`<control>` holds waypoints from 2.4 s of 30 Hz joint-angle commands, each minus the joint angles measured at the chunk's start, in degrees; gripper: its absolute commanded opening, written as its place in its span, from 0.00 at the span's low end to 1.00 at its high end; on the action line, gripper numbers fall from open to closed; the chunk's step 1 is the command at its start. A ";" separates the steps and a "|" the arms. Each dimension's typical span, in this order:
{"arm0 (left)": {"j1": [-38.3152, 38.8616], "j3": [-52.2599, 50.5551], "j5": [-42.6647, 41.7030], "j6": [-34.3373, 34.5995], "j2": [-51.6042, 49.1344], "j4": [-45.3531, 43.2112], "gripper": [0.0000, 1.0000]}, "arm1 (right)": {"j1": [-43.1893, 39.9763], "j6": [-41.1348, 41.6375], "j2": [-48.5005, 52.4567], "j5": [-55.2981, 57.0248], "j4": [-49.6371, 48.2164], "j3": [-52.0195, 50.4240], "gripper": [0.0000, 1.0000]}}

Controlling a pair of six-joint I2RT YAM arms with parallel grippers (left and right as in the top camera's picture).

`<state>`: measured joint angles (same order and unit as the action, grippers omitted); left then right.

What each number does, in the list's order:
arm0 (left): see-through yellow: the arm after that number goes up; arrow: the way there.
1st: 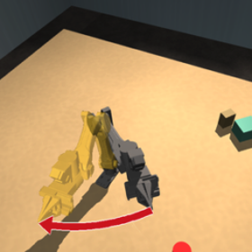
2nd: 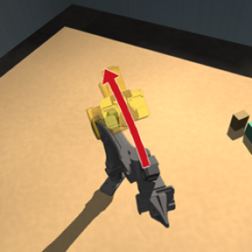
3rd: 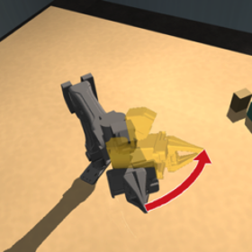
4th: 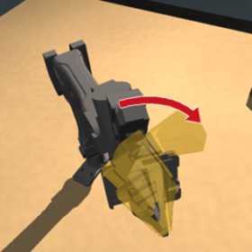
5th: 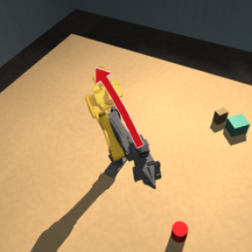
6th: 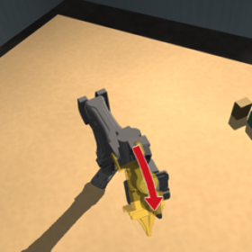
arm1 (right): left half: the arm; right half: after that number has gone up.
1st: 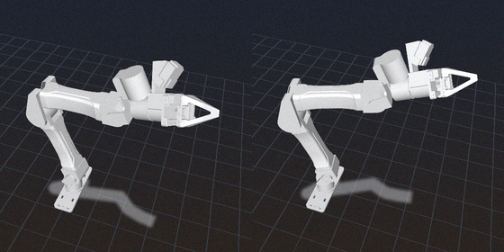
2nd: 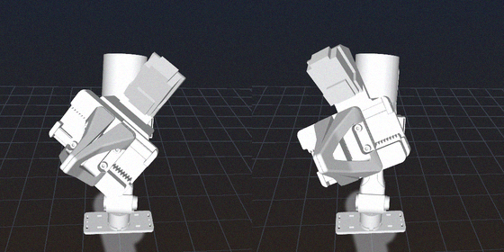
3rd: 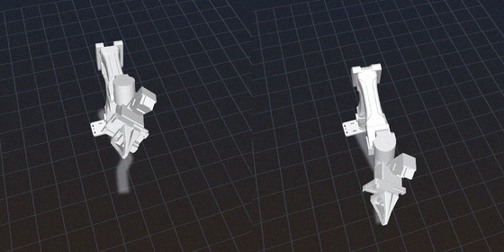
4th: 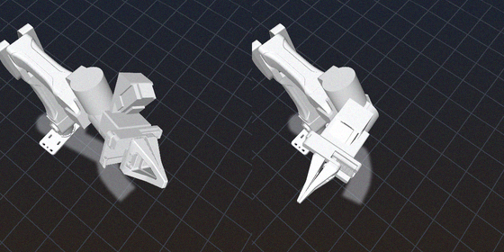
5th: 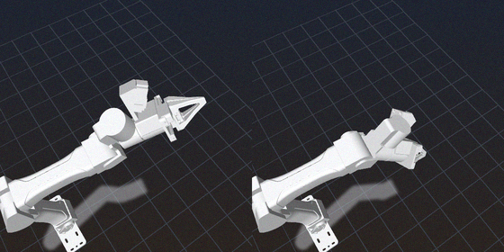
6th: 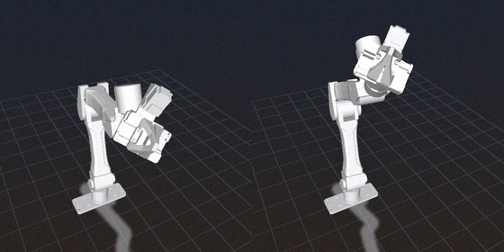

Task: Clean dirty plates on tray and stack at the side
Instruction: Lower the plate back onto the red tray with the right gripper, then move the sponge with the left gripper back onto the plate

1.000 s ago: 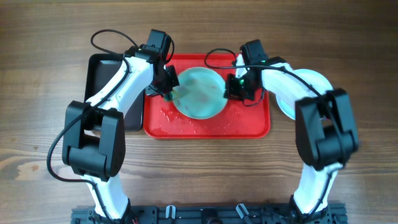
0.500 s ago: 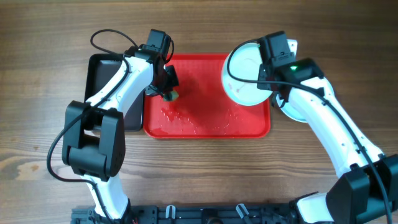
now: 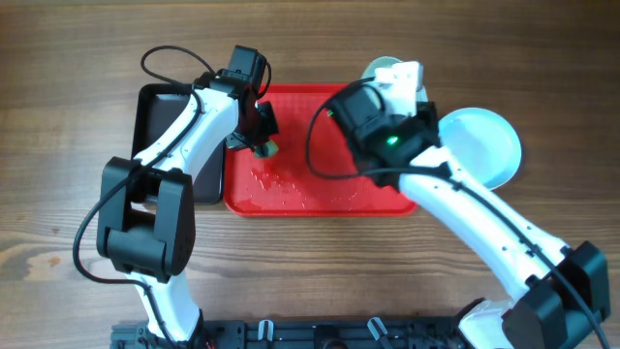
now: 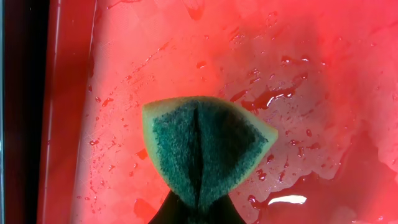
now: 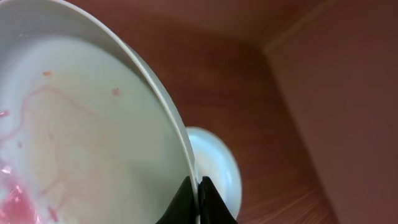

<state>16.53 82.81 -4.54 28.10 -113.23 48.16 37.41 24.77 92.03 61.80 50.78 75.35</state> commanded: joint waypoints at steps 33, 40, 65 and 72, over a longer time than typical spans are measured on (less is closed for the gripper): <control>-0.31 1.05 0.50 -0.83 1.46 0.52 0.04 | -7.56 7.65 2.93 -52.02 -8.04 -3.41 0.04; -0.31 1.05 0.50 -0.70 1.46 0.52 0.04 | -10.71 11.17 10.47 -60.26 -9.84 -5.73 0.04; -0.31 1.05 0.50 -0.70 1.46 0.55 0.04 | -15.30 -10.82 22.25 -68.28 -33.44 -5.73 0.47; -0.31 1.05 0.50 -0.70 1.46 0.50 0.04 | -15.30 -3.28 22.64 -68.28 -30.51 -5.73 0.04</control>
<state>16.53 82.81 -4.38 28.12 -113.23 48.64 22.28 16.53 113.89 -5.91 19.03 69.49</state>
